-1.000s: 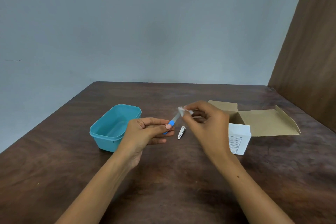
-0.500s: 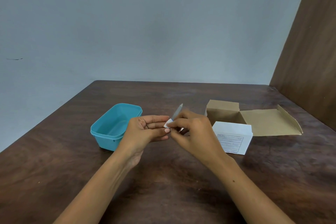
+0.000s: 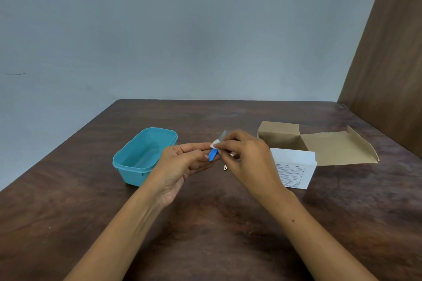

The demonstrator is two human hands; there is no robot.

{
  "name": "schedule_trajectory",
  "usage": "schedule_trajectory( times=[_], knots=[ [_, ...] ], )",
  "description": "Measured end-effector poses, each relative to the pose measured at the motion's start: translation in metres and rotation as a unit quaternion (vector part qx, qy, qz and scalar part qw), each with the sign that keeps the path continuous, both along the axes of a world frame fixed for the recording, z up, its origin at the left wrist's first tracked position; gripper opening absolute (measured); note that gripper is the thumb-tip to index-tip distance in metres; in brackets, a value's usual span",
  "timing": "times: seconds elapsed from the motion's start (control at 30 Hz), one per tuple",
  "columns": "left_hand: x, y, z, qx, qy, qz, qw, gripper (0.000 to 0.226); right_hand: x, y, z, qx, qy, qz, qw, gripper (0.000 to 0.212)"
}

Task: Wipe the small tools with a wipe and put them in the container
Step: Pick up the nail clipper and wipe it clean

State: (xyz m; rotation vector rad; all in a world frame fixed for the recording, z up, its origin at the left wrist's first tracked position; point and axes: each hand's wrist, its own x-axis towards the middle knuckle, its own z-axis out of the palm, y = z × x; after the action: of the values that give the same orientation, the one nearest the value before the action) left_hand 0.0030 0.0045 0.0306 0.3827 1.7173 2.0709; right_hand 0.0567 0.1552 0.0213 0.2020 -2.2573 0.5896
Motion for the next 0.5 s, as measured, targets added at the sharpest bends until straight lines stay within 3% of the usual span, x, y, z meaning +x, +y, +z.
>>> schedule_trajectory(
  times=[0.17,0.37,0.5],
  knots=[
    [0.0005,0.0010,0.0016,0.023,-0.033,0.004,0.999,0.022,0.0020,-0.0049,-0.0004,0.036,-0.060,0.053,0.996,0.018],
    [0.0003,0.0017,0.0014,0.046,-0.054,0.014,0.997,0.023,-0.0007,-0.0025,-0.0023,0.011,-0.016,0.008,1.000,0.016],
    [0.0006,0.0008,0.0004,0.049,-0.069,0.021,0.996,0.022,-0.0004,-0.0024,-0.0017,0.030,-0.039,0.036,0.998,0.017]
  ],
)
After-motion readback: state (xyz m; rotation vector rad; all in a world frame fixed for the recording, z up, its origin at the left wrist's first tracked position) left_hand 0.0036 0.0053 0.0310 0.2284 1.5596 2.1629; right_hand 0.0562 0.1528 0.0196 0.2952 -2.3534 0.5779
